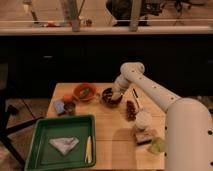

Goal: Place fork in table surface

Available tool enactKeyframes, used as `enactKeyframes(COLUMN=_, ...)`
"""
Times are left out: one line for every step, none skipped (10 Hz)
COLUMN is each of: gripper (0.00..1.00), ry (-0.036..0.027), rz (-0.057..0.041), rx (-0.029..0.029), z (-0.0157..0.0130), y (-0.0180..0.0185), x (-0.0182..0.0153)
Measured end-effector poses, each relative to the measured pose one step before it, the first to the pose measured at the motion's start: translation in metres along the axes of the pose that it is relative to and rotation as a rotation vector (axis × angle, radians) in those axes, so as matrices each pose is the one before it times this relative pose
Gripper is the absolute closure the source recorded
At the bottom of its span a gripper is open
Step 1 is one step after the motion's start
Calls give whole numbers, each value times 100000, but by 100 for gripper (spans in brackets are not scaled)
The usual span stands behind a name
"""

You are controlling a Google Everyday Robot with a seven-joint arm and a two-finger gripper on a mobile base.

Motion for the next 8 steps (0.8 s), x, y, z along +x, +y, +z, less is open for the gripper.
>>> enactKeyframes(gripper=42, ry=286, rz=-396, rx=-292, z=67, y=-78, x=-56)
enactKeyframes(gripper=42, ry=170, rz=-332, rx=-156, z=25, y=-77, x=-83)
enactKeyframes(gripper=42, ry=184, rz=-354, rx=-140, z=-2, y=-57, x=-50)
enactKeyframes(gripper=44, ry=176, rz=-403, rx=-187, z=-6, y=-41, x=-80)
enactKeyframes(gripper=50, ry=183, rz=-244, rx=-138, z=21, y=-49, x=-87)
enactKeyframes(gripper=58, ry=306, rz=-176, rx=-141, z=33, y=-33, x=-34)
enactKeyframes(gripper=68, ry=322, rz=-231, rx=-183, z=56, y=-16, x=-67)
enactKeyframes(gripper=79, ry=214, rz=-281, rx=-5, z=-32, y=-35, x=-101)
